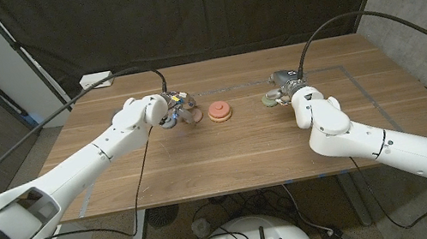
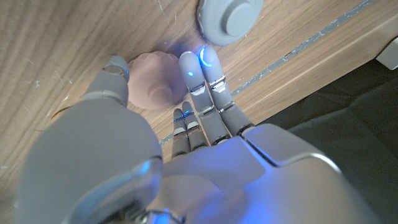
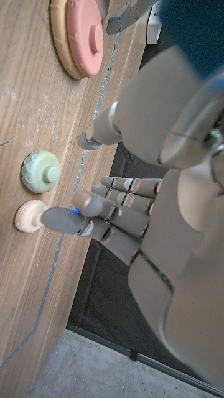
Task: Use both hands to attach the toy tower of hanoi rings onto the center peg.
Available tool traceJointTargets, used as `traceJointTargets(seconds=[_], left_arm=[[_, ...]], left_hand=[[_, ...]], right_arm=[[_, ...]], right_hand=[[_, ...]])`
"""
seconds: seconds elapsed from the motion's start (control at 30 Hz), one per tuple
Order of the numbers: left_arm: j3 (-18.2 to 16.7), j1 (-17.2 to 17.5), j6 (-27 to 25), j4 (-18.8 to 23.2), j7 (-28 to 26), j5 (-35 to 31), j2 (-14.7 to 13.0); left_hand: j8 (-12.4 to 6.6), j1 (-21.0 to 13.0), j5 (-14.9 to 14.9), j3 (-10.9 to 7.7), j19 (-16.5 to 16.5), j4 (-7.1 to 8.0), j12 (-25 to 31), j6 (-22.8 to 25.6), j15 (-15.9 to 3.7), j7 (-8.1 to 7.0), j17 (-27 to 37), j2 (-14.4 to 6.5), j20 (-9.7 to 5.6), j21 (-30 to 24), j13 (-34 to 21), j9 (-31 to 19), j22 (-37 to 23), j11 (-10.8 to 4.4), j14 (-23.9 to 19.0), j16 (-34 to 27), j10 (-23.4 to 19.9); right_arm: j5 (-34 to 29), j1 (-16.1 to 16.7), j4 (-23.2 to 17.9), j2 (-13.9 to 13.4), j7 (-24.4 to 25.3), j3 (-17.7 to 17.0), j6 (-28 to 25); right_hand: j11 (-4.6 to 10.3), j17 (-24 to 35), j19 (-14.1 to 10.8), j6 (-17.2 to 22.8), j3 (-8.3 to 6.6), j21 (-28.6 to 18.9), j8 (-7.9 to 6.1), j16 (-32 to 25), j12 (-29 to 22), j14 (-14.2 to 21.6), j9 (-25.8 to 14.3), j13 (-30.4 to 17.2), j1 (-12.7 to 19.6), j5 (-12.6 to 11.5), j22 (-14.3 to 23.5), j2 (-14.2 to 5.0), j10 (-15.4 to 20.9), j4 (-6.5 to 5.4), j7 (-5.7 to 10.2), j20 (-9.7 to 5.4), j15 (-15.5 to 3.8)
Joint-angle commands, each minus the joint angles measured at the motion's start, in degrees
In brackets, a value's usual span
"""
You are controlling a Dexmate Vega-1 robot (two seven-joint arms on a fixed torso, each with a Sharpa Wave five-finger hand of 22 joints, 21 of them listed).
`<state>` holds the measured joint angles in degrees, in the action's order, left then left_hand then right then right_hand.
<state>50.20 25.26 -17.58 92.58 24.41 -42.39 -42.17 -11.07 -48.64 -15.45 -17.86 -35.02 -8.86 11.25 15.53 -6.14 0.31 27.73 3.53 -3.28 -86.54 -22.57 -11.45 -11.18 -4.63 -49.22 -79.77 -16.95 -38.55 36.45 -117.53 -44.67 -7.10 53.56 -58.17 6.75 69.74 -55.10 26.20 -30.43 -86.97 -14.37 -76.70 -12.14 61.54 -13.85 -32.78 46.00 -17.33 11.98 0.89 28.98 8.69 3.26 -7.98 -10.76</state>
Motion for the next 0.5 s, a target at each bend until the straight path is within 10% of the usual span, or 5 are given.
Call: traceJointTargets(seconds=[0.03, 0.5], left_arm=[[0.80, -0.16, 0.10, -2.05, -0.89, 0.89, 0.94], [1.71, -0.39, -0.55, -3.46, -1.25, 1.48, 1.36]], left_hand=[[-0.23, -0.36, 0.02, 0.05, -0.28, -0.19, 0.35, 0.63, -6.27, 0.03, 0.08, 0.19, -6.76, -0.31, 0.07, -0.01, -0.03, -0.17, -0.18, -0.51, -0.45], [-0.54, -0.95, 0.10, -0.09, -0.55, -0.29, 0.72, 1.46, -6.27, 0.05, -0.09, -0.19, -6.87, -0.56, 0.34, 0.03, -0.03, -0.24, -0.37, -0.71, -1.36]], right_arm=[[0.17, -0.35, 0.08, 0.16, -0.02, 0.40, -0.44], [0.46, -0.55, 0.05, 0.14, -0.10, 0.78, -0.93]], right_hand=[[-0.22, 0.08, -0.17, 0.62, -0.60, -0.05, 0.22, -0.15, -0.09, 0.05, -0.11, -0.29, 0.06, -0.32, 0.20, -0.47, 0.29, 0.09, -0.27, -4.53, -1.80], [-0.28, 0.14, -0.03, 0.64, -0.82, 0.10, 0.31, -0.21, -0.08, 0.08, -0.12, -0.31, -0.13, -0.54, 0.05, -0.63, 0.46, 0.14, -0.17, -4.52, -1.80]])
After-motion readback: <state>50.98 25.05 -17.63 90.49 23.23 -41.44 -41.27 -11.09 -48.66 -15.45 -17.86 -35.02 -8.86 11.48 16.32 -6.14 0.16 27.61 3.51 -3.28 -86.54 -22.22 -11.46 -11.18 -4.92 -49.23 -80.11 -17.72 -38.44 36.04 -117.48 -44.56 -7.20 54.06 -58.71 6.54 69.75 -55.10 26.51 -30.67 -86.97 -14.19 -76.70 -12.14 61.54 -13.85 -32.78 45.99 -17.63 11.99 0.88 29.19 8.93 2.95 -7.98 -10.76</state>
